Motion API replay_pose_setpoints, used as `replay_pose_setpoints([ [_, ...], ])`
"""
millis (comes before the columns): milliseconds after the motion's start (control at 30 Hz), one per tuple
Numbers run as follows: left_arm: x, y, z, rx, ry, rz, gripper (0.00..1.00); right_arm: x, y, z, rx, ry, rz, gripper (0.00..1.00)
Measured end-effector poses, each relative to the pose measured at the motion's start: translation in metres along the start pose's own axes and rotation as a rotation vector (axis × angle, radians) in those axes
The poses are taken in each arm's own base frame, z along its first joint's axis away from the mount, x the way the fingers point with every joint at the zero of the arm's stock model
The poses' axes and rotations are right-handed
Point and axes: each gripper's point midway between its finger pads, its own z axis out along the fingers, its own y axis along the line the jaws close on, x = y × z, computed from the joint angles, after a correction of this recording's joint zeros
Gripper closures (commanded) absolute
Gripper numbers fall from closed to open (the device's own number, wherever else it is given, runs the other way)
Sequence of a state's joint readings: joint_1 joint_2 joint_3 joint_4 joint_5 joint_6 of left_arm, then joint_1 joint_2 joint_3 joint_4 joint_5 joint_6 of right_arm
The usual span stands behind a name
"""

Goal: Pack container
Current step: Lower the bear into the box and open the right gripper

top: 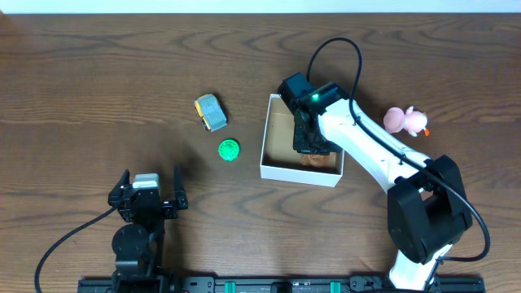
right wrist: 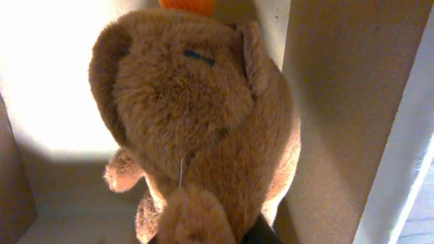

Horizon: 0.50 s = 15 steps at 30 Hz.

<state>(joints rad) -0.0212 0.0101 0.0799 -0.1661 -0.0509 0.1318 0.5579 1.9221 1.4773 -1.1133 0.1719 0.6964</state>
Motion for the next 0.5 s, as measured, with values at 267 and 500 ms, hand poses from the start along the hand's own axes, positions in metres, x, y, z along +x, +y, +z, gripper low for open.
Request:
replay_pose_setpoints([
  [267, 0.000, 0.000, 0.000, 0.000, 0.000, 0.000, 0.02, 0.003, -0.001, 0.003, 0.007, 0.009, -0.002, 0.96],
  [500, 0.000, 0.000, 0.000, 0.000, 0.000, 0.000, 0.02, 0.010, -0.004, 0.008, 0.014, 0.034, -0.006, 0.97],
])
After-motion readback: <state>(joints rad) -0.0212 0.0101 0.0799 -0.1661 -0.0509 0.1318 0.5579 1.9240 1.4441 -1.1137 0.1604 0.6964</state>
